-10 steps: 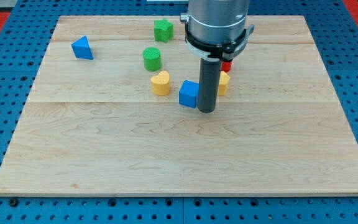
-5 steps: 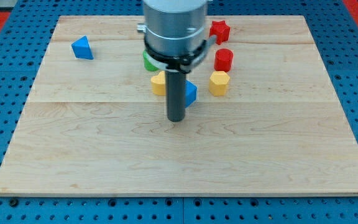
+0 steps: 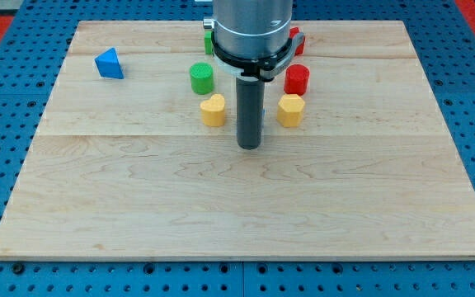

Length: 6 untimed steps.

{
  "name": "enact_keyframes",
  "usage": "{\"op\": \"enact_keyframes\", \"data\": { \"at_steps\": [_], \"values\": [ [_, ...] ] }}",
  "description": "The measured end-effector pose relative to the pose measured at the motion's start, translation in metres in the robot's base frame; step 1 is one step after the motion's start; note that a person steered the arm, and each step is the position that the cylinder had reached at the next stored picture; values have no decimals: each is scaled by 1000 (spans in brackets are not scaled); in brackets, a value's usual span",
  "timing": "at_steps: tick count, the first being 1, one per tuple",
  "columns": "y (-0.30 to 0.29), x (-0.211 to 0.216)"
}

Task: Place blue cube in between yellow heart and yellow hexagon

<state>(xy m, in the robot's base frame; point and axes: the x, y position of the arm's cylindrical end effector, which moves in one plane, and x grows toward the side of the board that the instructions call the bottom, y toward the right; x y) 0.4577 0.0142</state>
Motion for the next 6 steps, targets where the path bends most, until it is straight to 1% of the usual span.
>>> {"op": "enact_keyframes", "data": {
  "at_steps": [2,4,6],
  "values": [
    [13,-3],
    [13,-21],
    [12,-21]
  ]
}}
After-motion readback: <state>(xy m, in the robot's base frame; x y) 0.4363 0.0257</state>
